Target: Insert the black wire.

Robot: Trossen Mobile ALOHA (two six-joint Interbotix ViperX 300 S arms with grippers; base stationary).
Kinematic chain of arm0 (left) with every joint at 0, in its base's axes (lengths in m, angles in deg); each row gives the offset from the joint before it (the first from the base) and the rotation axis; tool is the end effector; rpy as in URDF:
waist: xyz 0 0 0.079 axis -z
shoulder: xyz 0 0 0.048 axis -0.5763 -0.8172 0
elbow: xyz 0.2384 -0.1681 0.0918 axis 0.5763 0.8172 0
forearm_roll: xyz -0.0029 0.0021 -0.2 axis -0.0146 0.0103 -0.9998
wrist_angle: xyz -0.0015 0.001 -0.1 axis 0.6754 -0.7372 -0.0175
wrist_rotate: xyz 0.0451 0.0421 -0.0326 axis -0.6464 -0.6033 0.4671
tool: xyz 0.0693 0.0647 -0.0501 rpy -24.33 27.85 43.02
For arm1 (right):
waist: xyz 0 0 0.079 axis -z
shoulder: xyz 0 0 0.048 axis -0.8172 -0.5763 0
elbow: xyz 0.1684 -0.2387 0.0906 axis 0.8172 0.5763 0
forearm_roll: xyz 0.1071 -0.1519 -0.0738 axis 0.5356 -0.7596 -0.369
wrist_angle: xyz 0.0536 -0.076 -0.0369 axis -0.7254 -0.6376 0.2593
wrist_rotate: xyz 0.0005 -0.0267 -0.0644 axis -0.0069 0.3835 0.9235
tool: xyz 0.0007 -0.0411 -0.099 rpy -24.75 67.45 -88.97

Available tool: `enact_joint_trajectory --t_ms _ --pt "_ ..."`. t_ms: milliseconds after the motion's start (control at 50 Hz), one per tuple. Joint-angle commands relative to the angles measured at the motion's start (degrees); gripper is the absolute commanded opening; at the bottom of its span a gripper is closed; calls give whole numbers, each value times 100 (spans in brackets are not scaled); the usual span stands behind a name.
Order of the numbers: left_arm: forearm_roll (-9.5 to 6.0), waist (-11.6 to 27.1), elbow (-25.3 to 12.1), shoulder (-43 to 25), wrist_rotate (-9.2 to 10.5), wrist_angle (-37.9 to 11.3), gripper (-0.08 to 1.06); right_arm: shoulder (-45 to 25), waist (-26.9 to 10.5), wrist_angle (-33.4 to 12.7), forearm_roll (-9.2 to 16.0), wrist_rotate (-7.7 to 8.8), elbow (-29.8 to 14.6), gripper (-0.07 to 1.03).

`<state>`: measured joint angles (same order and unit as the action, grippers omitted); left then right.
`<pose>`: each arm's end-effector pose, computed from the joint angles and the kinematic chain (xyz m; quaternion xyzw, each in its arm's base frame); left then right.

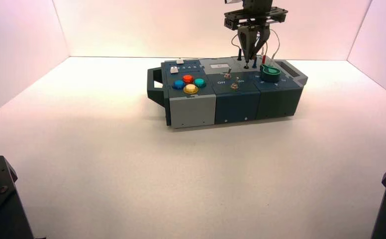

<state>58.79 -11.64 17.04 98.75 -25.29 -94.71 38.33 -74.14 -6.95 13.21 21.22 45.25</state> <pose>0.2573 -0.1455 0.2401 -0.0873 0.3766 -0.2197 0.8957 0.4260 0.1412 0.0594 -0.1610 0.6644 0.1362 0.7170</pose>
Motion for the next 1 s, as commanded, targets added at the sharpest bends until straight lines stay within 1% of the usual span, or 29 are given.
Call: enact_joint_trajectory --t_ms 20,700,1000 --pt "0 -62 -167 18 0 44 34 193 18 26 -35 -9 -141 -2" --pt "0 -62 -167 35 0 44 34 360 -9 0 -35 18 -202 -2" --pt "0 -62 -176 35 0 44 34 360 -167 -18 -35 18 -237 -2"
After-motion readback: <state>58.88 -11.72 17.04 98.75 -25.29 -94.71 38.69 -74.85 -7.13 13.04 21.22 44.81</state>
